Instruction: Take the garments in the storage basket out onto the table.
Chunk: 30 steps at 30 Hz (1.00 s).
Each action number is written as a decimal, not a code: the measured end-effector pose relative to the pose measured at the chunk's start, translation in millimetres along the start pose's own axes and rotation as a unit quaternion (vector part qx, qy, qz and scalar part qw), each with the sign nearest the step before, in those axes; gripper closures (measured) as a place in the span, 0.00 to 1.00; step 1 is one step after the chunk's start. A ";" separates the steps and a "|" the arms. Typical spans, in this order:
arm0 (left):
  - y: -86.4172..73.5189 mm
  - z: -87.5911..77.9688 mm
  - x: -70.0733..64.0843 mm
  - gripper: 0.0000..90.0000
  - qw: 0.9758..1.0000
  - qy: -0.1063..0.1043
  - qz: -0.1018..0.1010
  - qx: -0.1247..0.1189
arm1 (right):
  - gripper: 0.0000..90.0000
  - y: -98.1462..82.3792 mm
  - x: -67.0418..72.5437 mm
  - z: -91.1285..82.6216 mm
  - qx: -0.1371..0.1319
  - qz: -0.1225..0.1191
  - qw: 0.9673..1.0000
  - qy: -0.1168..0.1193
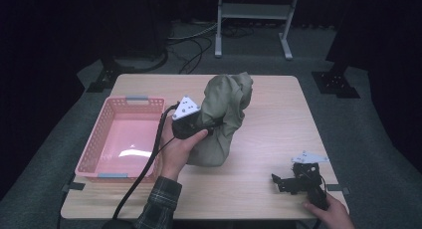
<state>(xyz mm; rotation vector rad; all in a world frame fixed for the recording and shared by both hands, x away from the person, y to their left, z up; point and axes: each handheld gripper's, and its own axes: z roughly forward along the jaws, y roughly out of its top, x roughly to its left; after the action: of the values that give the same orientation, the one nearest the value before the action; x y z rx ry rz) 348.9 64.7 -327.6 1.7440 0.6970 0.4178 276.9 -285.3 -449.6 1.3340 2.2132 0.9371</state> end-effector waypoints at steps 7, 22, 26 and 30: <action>-3.2 15.7 -7.3 0.61 0.999 0.003 0.016 0.028 | 0.00 0.0 0.0 0.0 0.000 0.000 1.000 0.000; -14.3 60.0 -29.6 0.61 0.998 -0.012 0.030 0.060 | 0.00 0.0 0.1 0.0 0.000 0.000 1.000 0.000; -19.2 67.6 -29.5 0.61 0.997 -0.011 0.025 0.070 | 0.00 0.0 0.1 0.0 0.000 0.000 1.000 0.000; -24.9 73.9 -29.0 0.61 0.996 -0.009 0.023 0.083 | 0.00 -0.1 0.0 0.1 0.000 0.000 1.000 0.000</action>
<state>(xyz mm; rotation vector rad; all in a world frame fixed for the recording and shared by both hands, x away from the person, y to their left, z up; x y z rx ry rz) 365.6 -4.8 -370.1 1.9212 0.6950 0.3848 276.9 -285.3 -449.7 1.3333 2.2125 0.9378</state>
